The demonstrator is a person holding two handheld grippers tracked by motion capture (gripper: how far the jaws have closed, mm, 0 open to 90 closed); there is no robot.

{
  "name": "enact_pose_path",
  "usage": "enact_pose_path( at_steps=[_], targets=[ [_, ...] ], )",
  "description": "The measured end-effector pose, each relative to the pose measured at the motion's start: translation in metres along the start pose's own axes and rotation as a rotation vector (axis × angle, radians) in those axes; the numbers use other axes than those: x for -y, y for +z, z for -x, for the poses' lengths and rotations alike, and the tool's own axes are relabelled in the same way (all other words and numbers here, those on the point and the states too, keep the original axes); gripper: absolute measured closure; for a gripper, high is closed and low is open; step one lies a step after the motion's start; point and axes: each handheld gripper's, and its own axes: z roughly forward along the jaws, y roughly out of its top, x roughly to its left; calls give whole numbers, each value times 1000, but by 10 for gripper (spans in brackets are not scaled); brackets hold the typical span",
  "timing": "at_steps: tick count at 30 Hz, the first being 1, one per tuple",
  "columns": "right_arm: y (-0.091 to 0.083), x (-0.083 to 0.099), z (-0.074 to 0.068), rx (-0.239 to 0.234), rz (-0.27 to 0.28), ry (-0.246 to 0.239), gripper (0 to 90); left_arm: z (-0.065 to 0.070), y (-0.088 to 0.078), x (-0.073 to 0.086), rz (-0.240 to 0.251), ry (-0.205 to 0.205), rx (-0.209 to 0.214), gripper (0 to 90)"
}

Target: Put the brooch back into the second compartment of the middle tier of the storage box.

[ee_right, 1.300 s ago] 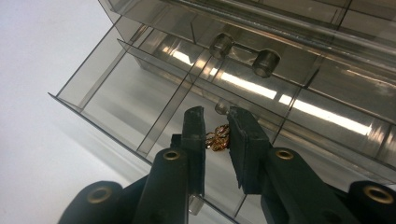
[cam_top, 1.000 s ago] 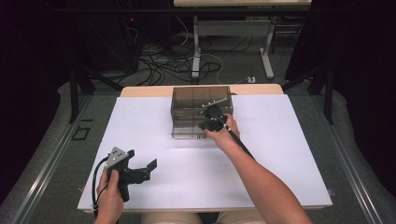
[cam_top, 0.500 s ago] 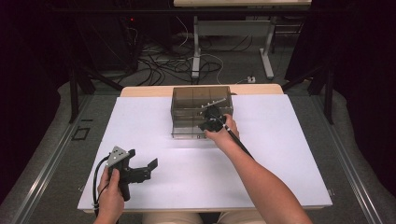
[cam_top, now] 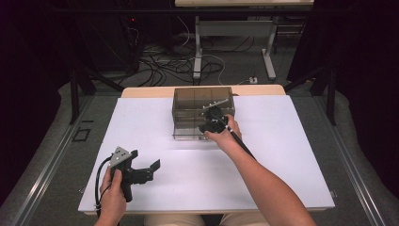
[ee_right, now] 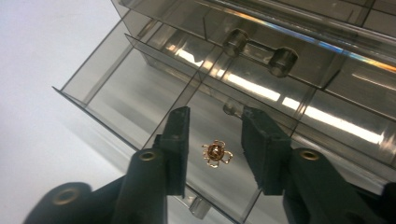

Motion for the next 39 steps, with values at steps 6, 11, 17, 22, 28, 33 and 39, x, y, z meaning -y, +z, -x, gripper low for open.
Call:
enact_pose_path(
  at_steps=[6,11,17,22,28,33,39],
  targets=[
    [-1,1,-2,-27,6,-18,509,0,0,0,-4,0,0,6],
    [-5,1,-5,-34,36,-65,459,1,0,0,-3,-3,2,5],
    [-11,1,-8,-35,73,-94,411,0,0,1,-5,-1,0,6],
    [-20,3,-8,-43,91,-112,360,0,0,1,-4,-4,-1,6],
    [-33,7,-12,-60,95,-106,224,0,0,1,-7,-8,5,6],
    [-40,16,-14,-48,131,-130,147,1,0,1,-7,-11,11,6],
    [-49,26,-12,-57,166,-132,61,2,1,1,-7,-8,14,5]
  ],
)
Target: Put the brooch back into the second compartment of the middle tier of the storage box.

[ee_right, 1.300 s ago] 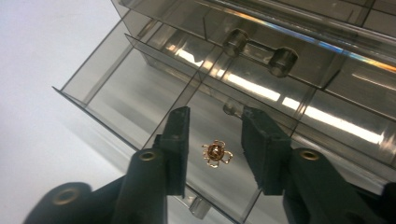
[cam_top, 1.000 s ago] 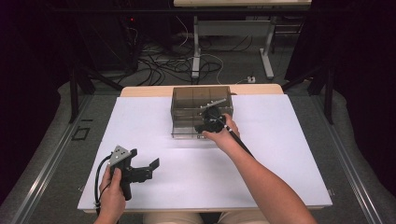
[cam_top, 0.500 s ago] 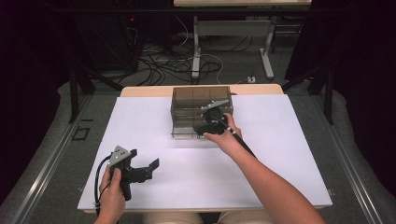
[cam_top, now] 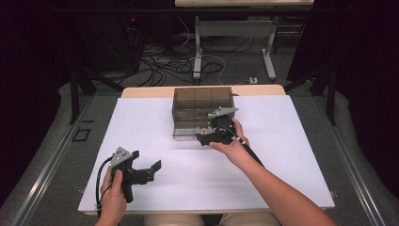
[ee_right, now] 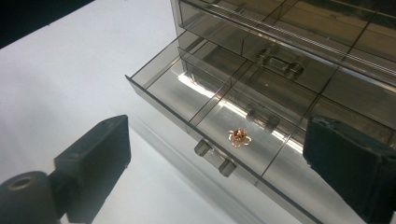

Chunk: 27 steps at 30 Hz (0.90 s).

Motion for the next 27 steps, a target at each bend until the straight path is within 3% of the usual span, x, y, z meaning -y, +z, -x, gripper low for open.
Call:
enact_pose_path(
  at_steps=[8,13,27],
  targets=[
    [-17,12,-1,-2,36,20,2,0,0,0,1,0,-1,5],
    [-28,19,-1,-21,59,25,0,1,0,0,1,-2,2,6],
    [-59,44,-2,-19,116,17,0,1,0,0,3,-2,2,6]
  ],
)
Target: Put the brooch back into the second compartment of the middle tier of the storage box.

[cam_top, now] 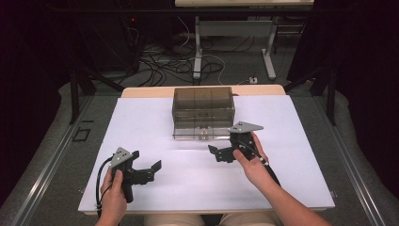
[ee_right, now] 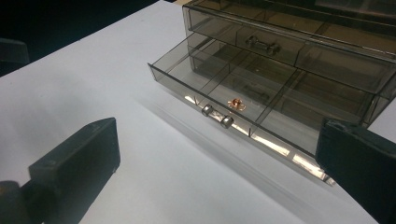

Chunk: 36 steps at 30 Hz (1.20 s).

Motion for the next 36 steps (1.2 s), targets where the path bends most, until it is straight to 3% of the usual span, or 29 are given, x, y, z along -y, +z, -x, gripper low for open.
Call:
enact_pose_path(
  at_steps=[15,22,36],
  targets=[
    [-27,30,4,39,16,-42,0,0,-1,1,3,1,-2,6],
    [-36,49,12,56,16,-18,2,0,-1,1,2,-2,-3,6],
    [-36,73,32,90,11,33,10,-1,-1,0,-8,4,0,6]
  ],
)
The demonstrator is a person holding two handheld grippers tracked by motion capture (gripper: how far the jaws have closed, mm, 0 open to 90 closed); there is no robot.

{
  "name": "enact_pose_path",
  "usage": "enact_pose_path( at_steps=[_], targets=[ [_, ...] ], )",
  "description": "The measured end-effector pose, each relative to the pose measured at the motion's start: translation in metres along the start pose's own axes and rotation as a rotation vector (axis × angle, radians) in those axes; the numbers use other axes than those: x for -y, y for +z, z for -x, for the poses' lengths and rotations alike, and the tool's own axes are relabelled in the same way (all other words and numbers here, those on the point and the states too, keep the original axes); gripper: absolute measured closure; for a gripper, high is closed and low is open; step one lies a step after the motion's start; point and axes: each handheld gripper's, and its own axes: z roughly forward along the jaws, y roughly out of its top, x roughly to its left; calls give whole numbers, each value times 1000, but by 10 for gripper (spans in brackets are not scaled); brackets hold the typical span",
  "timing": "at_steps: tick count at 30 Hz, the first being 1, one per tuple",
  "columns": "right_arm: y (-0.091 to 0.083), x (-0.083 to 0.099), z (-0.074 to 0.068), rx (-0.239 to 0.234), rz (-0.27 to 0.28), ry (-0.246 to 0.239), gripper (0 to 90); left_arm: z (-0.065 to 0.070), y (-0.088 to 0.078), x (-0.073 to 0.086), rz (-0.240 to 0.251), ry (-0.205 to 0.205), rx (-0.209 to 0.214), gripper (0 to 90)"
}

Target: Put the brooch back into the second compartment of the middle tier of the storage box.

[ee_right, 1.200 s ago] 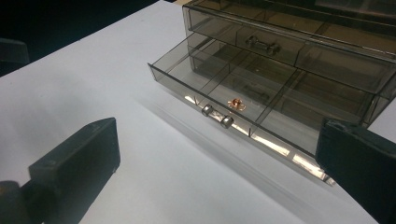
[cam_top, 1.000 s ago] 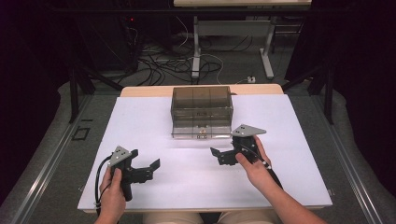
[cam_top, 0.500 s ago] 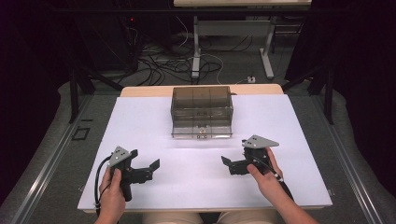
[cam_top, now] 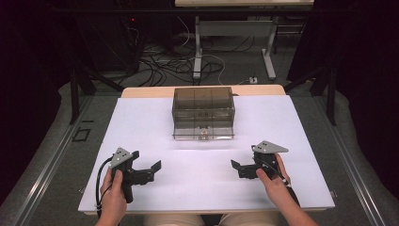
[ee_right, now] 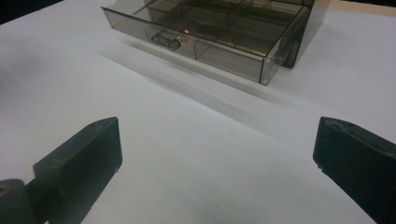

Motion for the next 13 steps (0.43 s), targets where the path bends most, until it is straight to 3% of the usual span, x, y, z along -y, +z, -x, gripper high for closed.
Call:
enact_pose_path(
  at_steps=[7,13],
  targets=[
    [1,5,9,31,-6,48,23,0,0,0,7,-4,-3,6],
    [0,6,14,37,-4,61,29,-1,1,0,7,-6,-2,5]
  ],
)
